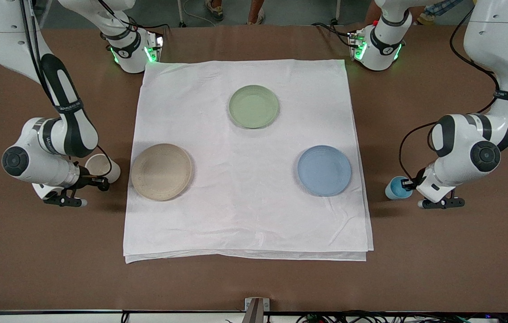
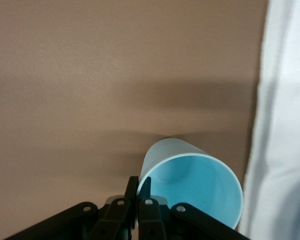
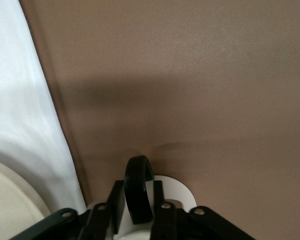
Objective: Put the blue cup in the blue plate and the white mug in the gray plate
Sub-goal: 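Lift the mug onto the beige plate while the left gripper places the cup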
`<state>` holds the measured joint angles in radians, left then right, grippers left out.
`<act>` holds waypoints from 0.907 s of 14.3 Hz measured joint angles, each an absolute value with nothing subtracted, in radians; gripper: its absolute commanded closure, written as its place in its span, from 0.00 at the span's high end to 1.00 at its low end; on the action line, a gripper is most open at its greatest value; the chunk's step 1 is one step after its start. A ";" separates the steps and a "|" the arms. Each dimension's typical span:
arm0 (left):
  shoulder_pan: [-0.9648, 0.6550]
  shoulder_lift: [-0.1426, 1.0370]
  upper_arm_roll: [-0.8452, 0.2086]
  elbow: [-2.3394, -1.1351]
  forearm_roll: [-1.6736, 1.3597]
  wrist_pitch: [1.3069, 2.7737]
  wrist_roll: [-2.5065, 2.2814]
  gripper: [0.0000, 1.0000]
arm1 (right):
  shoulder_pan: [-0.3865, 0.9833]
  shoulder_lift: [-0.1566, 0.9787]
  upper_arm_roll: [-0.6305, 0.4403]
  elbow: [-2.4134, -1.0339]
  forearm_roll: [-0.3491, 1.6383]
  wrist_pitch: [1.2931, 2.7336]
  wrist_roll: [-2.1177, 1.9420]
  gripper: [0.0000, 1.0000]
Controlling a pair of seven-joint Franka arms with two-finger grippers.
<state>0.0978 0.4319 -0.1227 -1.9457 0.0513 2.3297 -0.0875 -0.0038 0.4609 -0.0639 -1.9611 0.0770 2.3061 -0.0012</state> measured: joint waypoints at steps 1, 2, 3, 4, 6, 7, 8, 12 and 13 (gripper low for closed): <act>0.098 0.408 -0.144 -1.945 0.051 2.295 -0.107 0.00 | -0.004 0.460 -0.064 -1.957 0.078 2.296 -0.001 0.00; 0.097 0.380 -0.172 -1.944 0.051 2.258 -0.135 0.00 | -0.003 0.458 -0.063 -1.945 0.078 2.268 -0.001 0.00; 0.096 0.351 -0.207 -1.945 0.051 2.225 -0.175 0.00 | -0.002 0.453 -0.061 -1.917 0.082 2.209 0.004 0.00; 0.094 0.325 -0.249 -1.948 0.051 2.199 -0.228 0.00 | 0.000 0.444 -0.058 -1.879 0.097 2.140 0.019 0.00; 0.088 0.294 -0.330 -1.968 0.051 2.184 -0.345 0.00 | 0.009 0.409 -0.034 -1.828 0.122 2.053 0.090 0.00; 0.082 0.290 -0.361 -1.977 0.051 2.184 -0.394 0.00 | 0.016 0.386 -0.010 -1.826 0.127 2.037 0.149 0.00; 0.075 0.291 -0.381 -1.984 0.051 2.185 -0.433 0.00 | 0.024 0.368 0.020 -1.833 0.134 2.033 0.212 0.00; 0.017 0.320 -0.399 -2.003 0.052 2.201 -0.556 0.00 | 0.064 0.354 0.119 -1.919 0.180 2.157 0.369 0.01; 0.001 0.335 -0.399 -2.005 0.060 2.207 -0.581 0.00 | 0.078 0.357 0.127 -1.952 0.180 2.215 0.385 0.01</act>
<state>0.0007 0.3352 -0.3988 -2.0048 0.0601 2.2069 -0.5810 0.0782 0.3567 0.1269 -1.9524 0.1801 2.2150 0.3846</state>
